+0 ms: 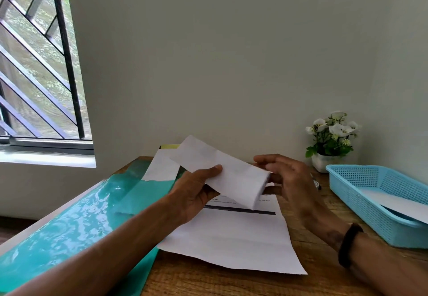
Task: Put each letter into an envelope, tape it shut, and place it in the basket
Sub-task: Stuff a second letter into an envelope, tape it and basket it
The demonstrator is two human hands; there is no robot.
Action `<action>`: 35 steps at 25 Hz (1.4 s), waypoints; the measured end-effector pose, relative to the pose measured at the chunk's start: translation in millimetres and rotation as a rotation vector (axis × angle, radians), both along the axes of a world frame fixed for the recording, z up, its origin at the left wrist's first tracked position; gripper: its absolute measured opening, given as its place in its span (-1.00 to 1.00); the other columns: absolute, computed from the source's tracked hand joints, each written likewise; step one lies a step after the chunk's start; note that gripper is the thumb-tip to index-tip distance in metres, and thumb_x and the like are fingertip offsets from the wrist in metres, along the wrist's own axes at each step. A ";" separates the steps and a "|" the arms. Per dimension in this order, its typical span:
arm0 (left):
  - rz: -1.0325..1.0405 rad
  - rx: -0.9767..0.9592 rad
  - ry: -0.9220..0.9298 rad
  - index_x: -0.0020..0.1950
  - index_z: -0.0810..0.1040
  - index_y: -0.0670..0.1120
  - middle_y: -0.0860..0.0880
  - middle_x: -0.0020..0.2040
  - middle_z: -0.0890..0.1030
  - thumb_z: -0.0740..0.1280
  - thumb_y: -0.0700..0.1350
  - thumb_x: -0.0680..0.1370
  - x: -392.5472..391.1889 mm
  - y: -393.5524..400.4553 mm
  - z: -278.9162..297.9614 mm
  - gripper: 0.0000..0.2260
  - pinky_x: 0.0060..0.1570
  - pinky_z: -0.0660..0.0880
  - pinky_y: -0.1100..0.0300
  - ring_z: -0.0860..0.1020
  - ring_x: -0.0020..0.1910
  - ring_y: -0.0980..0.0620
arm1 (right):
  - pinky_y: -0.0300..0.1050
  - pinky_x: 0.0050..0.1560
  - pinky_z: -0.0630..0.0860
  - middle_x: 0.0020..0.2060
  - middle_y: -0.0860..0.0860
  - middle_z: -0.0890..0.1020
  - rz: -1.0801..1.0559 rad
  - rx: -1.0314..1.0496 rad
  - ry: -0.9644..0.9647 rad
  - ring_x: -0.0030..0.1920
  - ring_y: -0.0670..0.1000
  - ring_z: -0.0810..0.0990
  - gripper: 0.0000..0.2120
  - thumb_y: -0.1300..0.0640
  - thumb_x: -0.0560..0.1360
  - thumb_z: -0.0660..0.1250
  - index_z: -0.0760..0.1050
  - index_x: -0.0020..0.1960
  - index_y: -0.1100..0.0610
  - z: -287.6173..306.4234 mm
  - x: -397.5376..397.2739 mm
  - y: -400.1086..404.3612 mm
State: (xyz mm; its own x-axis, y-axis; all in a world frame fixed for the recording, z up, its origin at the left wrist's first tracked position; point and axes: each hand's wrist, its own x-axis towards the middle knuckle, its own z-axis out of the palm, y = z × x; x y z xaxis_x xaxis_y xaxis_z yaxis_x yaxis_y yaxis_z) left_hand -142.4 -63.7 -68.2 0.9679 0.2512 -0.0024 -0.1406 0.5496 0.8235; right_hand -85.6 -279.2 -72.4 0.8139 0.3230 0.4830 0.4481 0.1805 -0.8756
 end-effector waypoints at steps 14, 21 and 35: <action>0.388 0.222 -0.065 0.31 0.60 -0.04 -0.13 0.17 0.72 0.52 -0.11 0.53 -5.6 40.1 33.5 -0.64 -0.20 0.67 0.11 0.71 0.09 -0.10 | -0.28 -0.32 0.64 -0.17 -0.10 0.79 -0.167 -0.096 0.003 -0.20 -0.09 0.77 -0.92 0.13 0.51 0.54 0.72 -0.07 -0.05 -8.7 7.3 -7.6; 0.551 1.885 -0.725 0.37 0.61 0.06 0.05 0.29 0.65 0.28 0.01 0.70 -10.6 14.1 18.2 -0.74 0.53 0.21 -0.19 0.50 0.38 0.00 | -0.27 -0.31 0.64 -0.20 -0.21 0.76 -0.189 -0.336 -0.225 -0.22 -0.15 0.74 -0.85 -0.30 0.48 0.43 0.70 -0.04 -0.30 -6.7 -3.3 -3.3; 0.443 1.271 -0.204 0.12 0.60 -0.04 0.00 -0.10 0.72 0.19 0.19 0.69 -5.8 49.9 21.6 -0.66 -0.07 0.67 0.10 0.68 -0.21 0.06 | -0.23 -0.48 0.63 -0.16 0.03 0.75 -0.361 0.053 -0.058 -0.33 -0.06 0.76 -0.95 0.05 0.63 0.39 0.63 0.02 -0.01 5.2 -2.0 -16.2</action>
State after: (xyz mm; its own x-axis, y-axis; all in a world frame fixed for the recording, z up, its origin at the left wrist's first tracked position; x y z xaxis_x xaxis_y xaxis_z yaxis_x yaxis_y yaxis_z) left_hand -148.2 -13.8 -46.7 0.7617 0.2595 0.5936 -0.2845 -0.6892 0.6664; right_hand -87.6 -295.4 -67.2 0.8415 -0.0068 0.5402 0.5399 0.0464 -0.8405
